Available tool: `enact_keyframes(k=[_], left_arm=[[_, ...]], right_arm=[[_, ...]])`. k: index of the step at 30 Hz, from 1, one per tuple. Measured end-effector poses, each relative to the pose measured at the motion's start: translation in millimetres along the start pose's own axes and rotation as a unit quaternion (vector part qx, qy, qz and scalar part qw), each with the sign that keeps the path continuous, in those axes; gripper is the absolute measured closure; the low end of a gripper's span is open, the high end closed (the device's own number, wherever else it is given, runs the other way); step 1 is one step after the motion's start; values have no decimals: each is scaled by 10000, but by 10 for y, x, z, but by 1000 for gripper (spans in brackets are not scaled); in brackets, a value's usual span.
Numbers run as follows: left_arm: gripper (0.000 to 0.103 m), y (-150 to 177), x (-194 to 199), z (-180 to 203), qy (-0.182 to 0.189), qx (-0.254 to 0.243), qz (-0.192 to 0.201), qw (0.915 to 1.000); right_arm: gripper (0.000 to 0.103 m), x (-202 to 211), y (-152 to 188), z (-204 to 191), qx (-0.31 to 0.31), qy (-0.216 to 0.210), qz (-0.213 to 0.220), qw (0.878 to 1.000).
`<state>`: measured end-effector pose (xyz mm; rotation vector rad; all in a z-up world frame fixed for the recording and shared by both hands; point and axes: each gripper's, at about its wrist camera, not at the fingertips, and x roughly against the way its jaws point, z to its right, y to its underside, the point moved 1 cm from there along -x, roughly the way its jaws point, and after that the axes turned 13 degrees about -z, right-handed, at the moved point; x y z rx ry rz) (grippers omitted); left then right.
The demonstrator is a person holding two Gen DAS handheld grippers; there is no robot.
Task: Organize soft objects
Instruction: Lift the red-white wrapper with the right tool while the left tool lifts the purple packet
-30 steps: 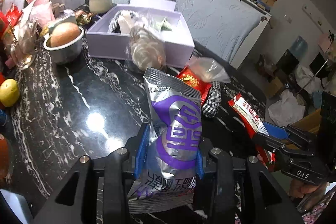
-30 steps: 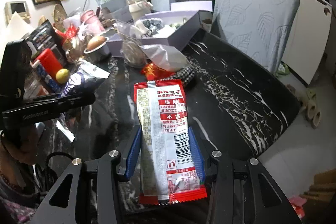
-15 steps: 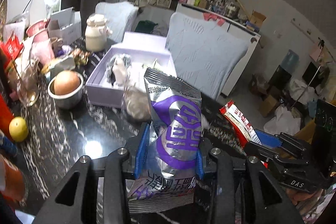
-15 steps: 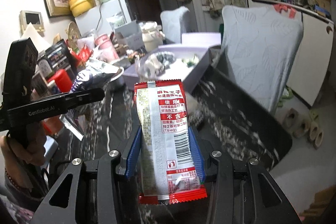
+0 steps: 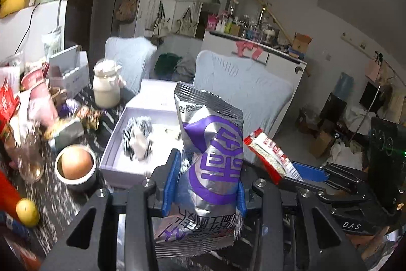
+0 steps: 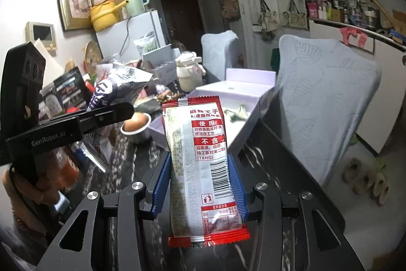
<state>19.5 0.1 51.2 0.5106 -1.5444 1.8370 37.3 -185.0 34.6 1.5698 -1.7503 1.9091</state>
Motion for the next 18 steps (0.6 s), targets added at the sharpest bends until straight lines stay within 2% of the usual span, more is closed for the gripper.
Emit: enact_keyframes(k=[10, 18], left_arm=[[65, -502, -226, -20, 77, -264, 317, 9991], [65, -874, -516, -147, -98, -300, 398, 9987]], right_arm=[[59, -130, -553, 75, 189, 24, 363, 9992], [59, -330, -977, 204, 367, 119, 522, 9979]])
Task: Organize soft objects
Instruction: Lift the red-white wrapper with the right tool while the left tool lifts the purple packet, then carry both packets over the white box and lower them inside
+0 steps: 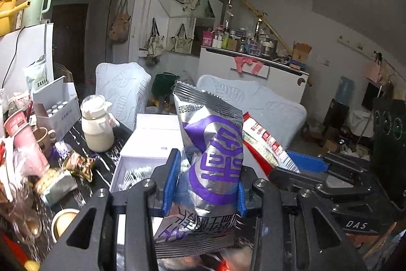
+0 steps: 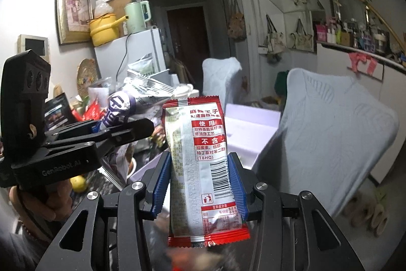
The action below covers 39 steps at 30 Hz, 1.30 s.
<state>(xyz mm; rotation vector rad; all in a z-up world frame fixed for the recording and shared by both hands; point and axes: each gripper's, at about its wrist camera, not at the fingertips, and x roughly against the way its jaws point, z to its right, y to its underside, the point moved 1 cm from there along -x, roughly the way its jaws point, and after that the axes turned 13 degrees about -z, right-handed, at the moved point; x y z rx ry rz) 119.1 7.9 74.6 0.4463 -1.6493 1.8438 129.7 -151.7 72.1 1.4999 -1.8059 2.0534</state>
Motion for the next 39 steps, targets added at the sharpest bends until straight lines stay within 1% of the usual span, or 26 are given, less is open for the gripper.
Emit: enact_keyframes(k=[4, 11, 20, 23, 25, 32, 39], left_arm=[[65, -159, -171, -143, -119, 17, 59, 9999], [65, -361, -444, -432, -375, 106, -10, 9992], [65, -542, -801, -796, -812, 125, -223, 9964], [65, -535, -965, -888, -872, 148, -388, 9953], [65, -516, -1065, -923, -888, 131, -518, 9946], [65, -401, -1450, -1032, -930, 93, -1062, 9899], [65, -266, -1835, -1060, -889, 18, -1704, 9813]], right_arm=[[59, -172, -187, 89, 149, 99, -30, 9998], [59, -519, -439, 261, 261, 155, -76, 9995], [59, -983, -652, 496, 10, 37, -285, 9996], [59, -1140, -686, 562, -84, 26, -401, 9992], [59, -1240, -698, 586, -110, -79, -486, 9987], [59, -1560, -579, 633, -253, -232, -828, 9960], [59, -1801, -470, 594, -147, -110, -1176, 9929]])
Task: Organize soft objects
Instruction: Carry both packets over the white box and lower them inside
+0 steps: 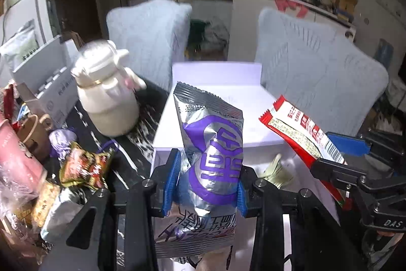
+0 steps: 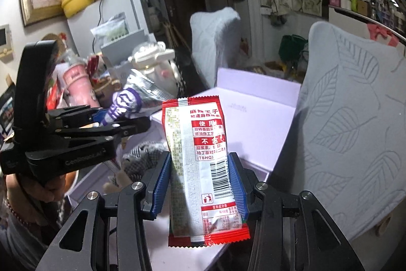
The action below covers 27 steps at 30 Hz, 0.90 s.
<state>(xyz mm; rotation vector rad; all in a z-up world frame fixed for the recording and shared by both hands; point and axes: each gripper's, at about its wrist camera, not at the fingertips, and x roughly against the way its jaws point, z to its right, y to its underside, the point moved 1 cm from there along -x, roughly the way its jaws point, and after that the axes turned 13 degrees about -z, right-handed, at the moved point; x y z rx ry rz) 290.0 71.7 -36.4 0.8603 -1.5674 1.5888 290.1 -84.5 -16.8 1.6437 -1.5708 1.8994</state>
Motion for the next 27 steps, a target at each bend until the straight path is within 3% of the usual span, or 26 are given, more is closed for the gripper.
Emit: enact_keyframes(k=[9, 22, 27], left_arm=[[65, 31, -261, -53, -7, 101, -502, 9987], [65, 35, -335, -64, 1, 108, -592, 9982], [65, 32, -340, -53, -12, 99, -581, 9983]], right_arm=[[59, -142, 14, 87, -212, -145, -207, 9995], [59, -377, 21, 115, -358, -285, -512, 9976], [59, -518, 34, 73, -354, -81, -651, 9972]])
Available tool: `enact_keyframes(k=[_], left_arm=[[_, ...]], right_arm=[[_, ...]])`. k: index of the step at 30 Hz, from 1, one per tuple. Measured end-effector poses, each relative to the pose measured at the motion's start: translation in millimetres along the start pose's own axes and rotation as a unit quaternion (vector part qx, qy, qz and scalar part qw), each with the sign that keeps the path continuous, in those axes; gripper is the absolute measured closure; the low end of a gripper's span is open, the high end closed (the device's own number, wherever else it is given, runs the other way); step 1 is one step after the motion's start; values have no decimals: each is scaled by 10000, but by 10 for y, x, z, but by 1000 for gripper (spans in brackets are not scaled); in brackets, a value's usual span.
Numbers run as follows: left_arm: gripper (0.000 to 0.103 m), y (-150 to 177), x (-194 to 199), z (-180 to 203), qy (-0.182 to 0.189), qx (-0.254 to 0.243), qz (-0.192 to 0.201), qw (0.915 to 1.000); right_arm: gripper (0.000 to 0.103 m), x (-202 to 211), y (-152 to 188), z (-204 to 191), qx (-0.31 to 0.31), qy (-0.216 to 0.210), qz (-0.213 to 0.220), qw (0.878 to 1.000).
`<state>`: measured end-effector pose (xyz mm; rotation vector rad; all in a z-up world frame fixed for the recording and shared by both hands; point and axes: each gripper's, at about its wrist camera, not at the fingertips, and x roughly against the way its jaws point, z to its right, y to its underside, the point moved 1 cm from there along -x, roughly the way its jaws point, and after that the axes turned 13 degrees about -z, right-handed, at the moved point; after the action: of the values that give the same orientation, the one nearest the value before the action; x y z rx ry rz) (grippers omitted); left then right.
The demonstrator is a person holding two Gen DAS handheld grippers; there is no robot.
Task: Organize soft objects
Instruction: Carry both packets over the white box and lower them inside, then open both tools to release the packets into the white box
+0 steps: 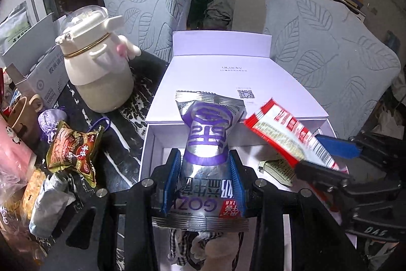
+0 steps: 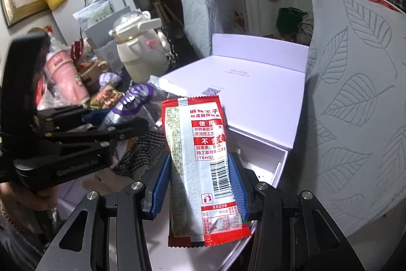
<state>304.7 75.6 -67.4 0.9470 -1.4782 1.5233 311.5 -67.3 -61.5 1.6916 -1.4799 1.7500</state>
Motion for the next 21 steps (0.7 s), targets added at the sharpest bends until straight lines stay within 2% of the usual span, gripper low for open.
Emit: enact_keyframes(k=[7, 11, 13, 14, 19, 21], left_arm=[[65, -7, 9, 7, -45, 80, -33, 10000], [65, -19, 24, 21, -74, 135, -74, 9999], [65, -15, 60, 21, -95, 230, -80, 9997], [65, -8, 88, 19, -81, 284, -61, 9995], [63, 20, 268, 52, -286, 369, 138, 9988], [58, 32, 334, 57, -318, 414, 221, 9984]], right_arm=[[57, -148, 3, 61, -177, 59, -326, 9993], [54, -119, 0, 81, -232, 55, -314, 9992], [42, -89, -7, 76, -248, 25, -297, 9992], [32, -64, -11, 69, -255, 19, -284, 9993], [31, 66, -8, 3, -208, 105, -117, 9997], [31, 130, 2, -26, -184, 151, -74, 9997]])
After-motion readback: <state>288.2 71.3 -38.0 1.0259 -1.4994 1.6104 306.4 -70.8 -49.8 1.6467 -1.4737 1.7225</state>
